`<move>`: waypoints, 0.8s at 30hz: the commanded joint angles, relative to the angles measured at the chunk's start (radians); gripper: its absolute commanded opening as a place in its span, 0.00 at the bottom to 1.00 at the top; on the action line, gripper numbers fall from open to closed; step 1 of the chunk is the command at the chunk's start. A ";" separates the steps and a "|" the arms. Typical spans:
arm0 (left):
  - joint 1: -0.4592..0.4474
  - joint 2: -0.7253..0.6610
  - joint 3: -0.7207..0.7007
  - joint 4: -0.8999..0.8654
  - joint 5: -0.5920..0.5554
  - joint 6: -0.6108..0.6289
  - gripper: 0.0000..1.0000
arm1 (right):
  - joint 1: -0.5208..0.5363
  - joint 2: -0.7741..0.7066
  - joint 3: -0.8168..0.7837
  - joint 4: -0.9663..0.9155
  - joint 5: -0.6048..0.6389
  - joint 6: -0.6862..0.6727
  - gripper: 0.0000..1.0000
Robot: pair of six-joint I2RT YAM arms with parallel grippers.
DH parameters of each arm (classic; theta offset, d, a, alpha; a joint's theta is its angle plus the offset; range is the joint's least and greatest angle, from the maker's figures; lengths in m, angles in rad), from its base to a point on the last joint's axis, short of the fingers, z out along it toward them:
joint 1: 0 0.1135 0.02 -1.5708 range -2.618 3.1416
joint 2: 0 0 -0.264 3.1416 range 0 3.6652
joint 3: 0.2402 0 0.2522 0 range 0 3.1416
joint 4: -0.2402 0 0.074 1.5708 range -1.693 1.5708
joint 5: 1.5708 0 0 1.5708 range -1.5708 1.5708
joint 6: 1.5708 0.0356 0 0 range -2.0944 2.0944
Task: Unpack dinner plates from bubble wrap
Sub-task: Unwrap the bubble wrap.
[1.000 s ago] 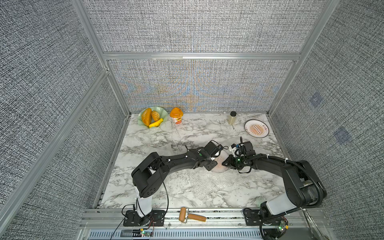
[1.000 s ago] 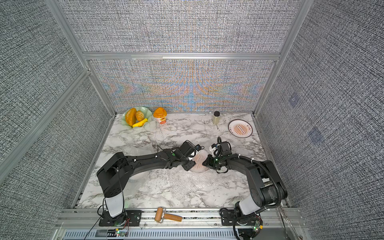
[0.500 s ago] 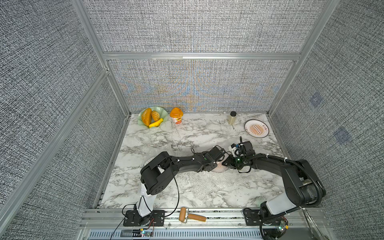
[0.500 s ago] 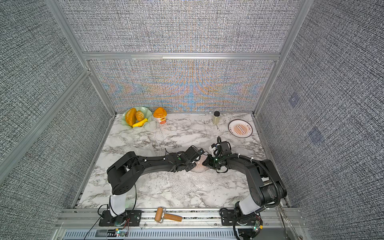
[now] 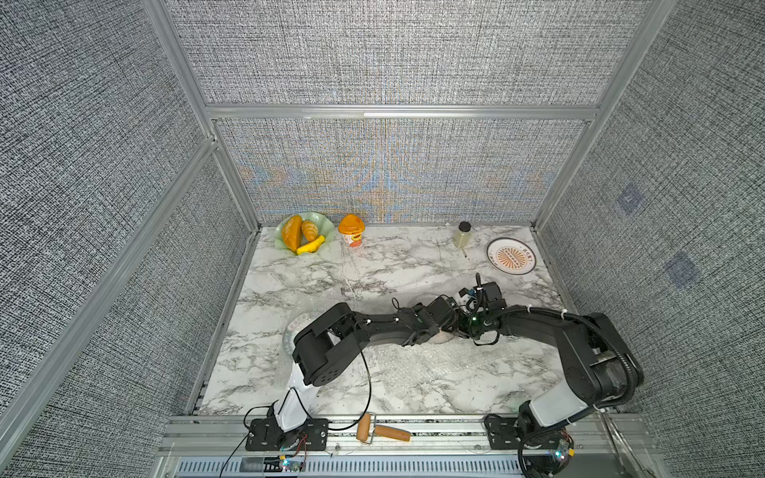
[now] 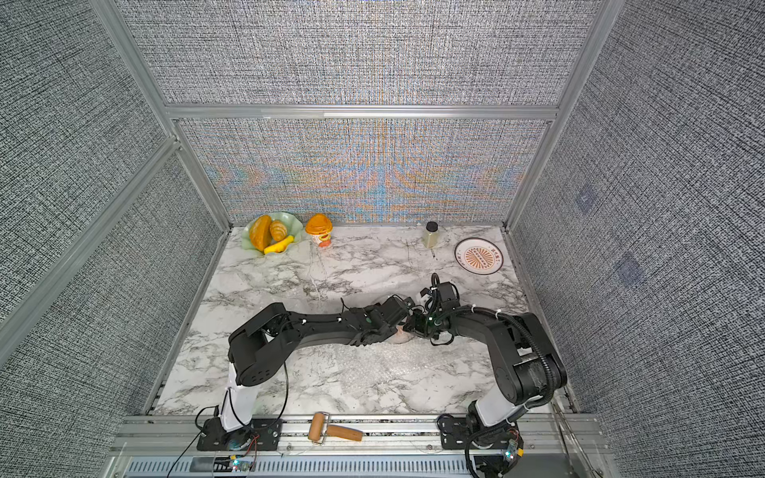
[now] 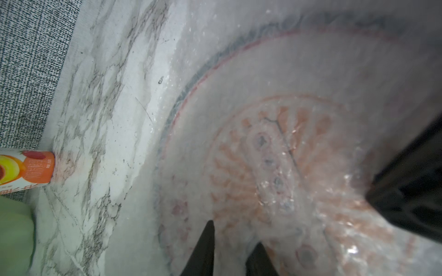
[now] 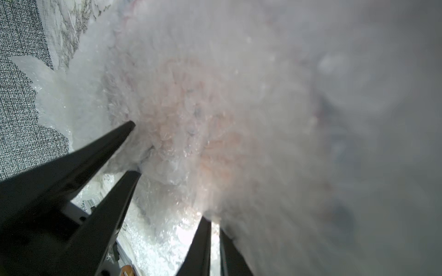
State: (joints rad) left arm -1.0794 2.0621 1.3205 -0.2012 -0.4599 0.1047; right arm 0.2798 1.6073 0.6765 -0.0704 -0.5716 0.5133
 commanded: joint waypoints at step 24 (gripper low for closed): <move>0.065 -0.107 0.021 -0.023 0.229 -0.207 0.00 | -0.001 0.052 -0.054 -0.004 0.056 0.015 0.11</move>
State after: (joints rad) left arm -1.0222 1.9667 1.3399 -0.2371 -0.2539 -0.0853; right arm 0.2771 1.6520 0.6388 0.0563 -0.6334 0.5121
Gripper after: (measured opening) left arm 0.047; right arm 0.107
